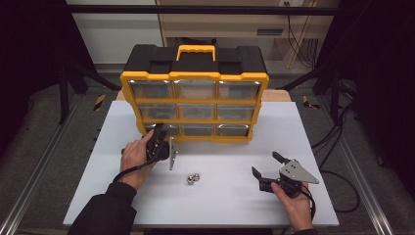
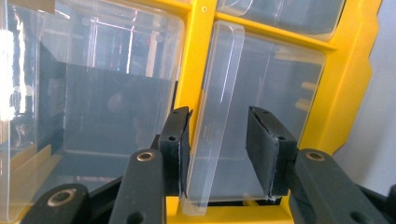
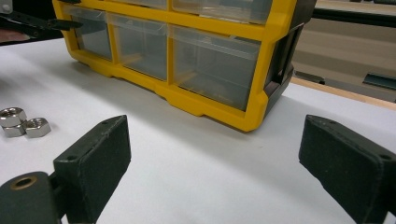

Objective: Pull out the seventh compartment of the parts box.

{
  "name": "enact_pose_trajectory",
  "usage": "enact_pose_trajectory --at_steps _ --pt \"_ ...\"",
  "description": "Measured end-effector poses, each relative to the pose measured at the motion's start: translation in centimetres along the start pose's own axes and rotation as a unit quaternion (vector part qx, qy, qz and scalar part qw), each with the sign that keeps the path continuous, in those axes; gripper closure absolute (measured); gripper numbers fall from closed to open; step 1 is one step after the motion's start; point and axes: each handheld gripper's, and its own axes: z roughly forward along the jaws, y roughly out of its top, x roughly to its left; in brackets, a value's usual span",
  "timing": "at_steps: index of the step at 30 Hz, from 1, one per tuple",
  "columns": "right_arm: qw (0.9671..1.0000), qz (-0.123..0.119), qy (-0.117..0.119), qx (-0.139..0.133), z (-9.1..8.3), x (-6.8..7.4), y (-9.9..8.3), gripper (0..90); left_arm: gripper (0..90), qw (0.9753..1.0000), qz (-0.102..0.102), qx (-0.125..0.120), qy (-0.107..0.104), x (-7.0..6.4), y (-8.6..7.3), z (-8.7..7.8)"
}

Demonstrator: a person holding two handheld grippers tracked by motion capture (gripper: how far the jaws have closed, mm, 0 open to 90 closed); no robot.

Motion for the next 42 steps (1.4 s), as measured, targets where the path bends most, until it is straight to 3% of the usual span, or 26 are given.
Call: enact_pose_trajectory --at_steps 12,35,42 --pt "1.0 0.001 0.0 0.003 0.04 0.02 -0.04 9.1 60.8 0.9999 0.011 0.003 0.002 -0.24 0.05 0.27" --pt "1.0 0.002 0.0 0.004 0.1 0.03 -0.08 8.9 61.5 0.9999 0.012 0.01 0.007 -0.46 0.05 0.55" --pt "1.0 0.001 0.0 0.004 0.11 0.02 -0.09 9.0 65.7 0.9998 0.012 0.01 0.013 -0.48 0.08 0.55"
